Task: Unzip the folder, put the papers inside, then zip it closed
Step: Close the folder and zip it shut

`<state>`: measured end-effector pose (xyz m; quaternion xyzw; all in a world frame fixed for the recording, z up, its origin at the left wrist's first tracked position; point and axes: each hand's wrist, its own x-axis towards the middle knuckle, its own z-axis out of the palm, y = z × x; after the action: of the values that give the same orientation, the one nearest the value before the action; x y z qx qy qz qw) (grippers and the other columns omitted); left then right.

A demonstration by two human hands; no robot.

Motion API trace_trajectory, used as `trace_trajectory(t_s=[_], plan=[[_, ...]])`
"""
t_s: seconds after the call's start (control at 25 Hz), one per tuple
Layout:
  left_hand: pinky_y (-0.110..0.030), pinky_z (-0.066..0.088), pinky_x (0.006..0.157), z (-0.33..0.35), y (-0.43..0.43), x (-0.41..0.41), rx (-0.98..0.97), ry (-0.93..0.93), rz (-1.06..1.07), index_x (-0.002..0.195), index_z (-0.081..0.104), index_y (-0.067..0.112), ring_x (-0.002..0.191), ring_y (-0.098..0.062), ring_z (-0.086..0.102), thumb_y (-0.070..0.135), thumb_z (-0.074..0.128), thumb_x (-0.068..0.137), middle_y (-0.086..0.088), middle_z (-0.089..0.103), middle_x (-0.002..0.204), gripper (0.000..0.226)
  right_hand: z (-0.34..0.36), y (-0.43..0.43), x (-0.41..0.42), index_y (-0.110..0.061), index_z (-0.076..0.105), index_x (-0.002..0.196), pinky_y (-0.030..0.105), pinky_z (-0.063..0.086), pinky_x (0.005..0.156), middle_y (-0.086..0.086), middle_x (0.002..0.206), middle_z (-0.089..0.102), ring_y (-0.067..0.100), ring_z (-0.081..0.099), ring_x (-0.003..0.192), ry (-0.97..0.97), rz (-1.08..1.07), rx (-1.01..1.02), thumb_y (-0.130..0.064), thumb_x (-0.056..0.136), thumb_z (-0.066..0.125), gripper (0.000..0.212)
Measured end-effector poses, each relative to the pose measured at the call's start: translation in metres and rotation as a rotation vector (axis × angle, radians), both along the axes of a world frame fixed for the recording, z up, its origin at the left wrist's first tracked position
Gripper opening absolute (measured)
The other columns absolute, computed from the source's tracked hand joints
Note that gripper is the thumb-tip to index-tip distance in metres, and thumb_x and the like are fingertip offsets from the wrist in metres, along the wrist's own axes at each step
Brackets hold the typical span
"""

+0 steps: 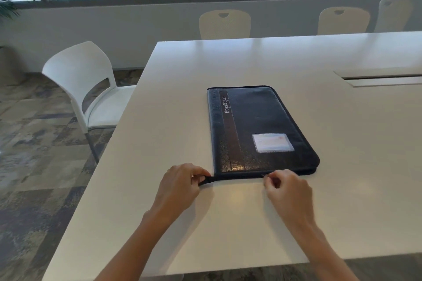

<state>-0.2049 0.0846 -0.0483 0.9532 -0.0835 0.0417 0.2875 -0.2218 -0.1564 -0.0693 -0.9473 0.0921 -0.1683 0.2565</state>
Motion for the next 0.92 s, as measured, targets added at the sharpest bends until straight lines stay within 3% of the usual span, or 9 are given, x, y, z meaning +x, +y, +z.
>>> trace_trajectory(t_s=[0.2,0.28,0.36,0.44,0.52,0.64,0.72,0.8,0.92], plan=[[-0.021,0.045,0.074,0.004,0.005,-0.001,0.047,0.038,0.009,0.098,0.077,0.033,0.085,-0.008,0.063,0.010,0.061,0.090,0.014,0.074,0.095,0.029,0.000,-0.092,0.000,-0.018,0.072,0.070,0.017,0.028,0.048,-0.007,0.060,0.056,-0.001,0.043,0.050,-0.049,-0.180,-0.003,-0.016,0.080,0.069,0.011],[-0.017,0.045,0.073,0.010,0.006,0.002,0.101,0.134,-0.045,0.096,0.077,0.036,0.082,-0.004,0.062,0.016,0.063,0.090,0.017,0.074,0.093,0.025,0.001,-0.108,0.005,-0.018,0.073,0.073,0.019,0.033,0.050,-0.006,0.065,0.061,0.005,0.052,0.056,-0.043,-0.127,0.005,-0.013,0.080,0.068,0.010],[-0.026,0.049,0.082,0.021,0.003,0.011,0.150,0.178,-0.120,0.094,0.074,0.038,0.083,0.000,0.062,0.027,0.066,0.087,0.019,0.072,0.091,0.015,0.003,-0.117,0.009,-0.019,0.072,0.073,0.016,0.037,0.053,-0.007,0.068,0.064,0.007,0.057,0.061,-0.049,-0.061,0.040,-0.010,0.079,0.067,0.012],[-0.035,0.049,0.088,0.031,-0.013,0.028,0.075,0.054,-0.207,0.097,0.071,0.035,0.089,0.001,0.061,0.035,0.067,0.087,0.019,0.067,0.096,0.011,0.005,-0.122,0.010,-0.019,0.074,0.073,0.011,0.040,0.053,-0.010,0.069,0.065,0.004,0.060,0.064,-0.064,-0.008,0.112,-0.008,0.077,0.068,0.013],[-0.036,0.049,0.089,0.037,-0.053,0.051,-0.038,-0.099,-0.337,0.100,0.072,0.029,0.095,-0.003,0.059,0.034,0.064,0.091,0.015,0.066,0.102,0.014,0.005,-0.128,0.010,-0.020,0.074,0.072,0.015,0.045,0.056,-0.011,0.069,0.066,0.004,0.061,0.064,-0.078,0.041,0.167,-0.007,0.076,0.068,0.015],[-0.039,0.044,0.098,0.028,-0.138,0.089,0.049,-0.125,-0.559,0.115,0.068,0.026,0.112,-0.010,0.053,0.033,0.052,0.098,0.007,0.063,0.121,0.024,0.006,-0.132,0.013,-0.022,0.074,0.071,0.026,0.048,0.056,-0.011,0.068,0.065,0.006,0.061,0.063,-0.078,0.085,0.212,-0.008,0.075,0.069,0.016],[-0.040,0.038,0.102,0.015,-0.186,0.114,0.137,-0.134,-0.658,0.124,0.063,0.024,0.119,-0.015,0.049,0.033,0.046,0.100,0.004,0.059,0.129,0.030,0.006,-0.137,0.015,-0.022,0.074,0.072,0.024,0.047,0.055,-0.012,0.068,0.065,0.007,0.060,0.062,-0.069,0.134,0.195,-0.009,0.076,0.071,0.014],[-0.040,0.037,0.103,0.005,-0.216,0.135,0.214,-0.181,-0.728,0.121,0.064,0.022,0.118,-0.018,0.047,0.035,0.044,0.101,0.001,0.055,0.128,0.031,0.005,-0.142,0.014,-0.024,0.075,0.073,0.018,0.043,0.054,-0.014,0.068,0.064,0.007,0.060,0.062,-0.066,0.171,0.171,-0.013,0.077,0.072,0.012],[-0.043,0.042,0.096,0.001,-0.237,0.154,0.254,-0.273,-0.781,0.103,0.068,0.016,0.108,-0.018,0.048,0.037,0.046,0.100,-0.001,0.055,0.118,0.030,0.002,-0.149,0.018,-0.027,0.074,0.071,0.014,0.040,0.052,-0.018,0.066,0.063,0.007,0.060,0.062,-0.066,0.195,0.154,-0.015,0.074,0.073,0.013]])
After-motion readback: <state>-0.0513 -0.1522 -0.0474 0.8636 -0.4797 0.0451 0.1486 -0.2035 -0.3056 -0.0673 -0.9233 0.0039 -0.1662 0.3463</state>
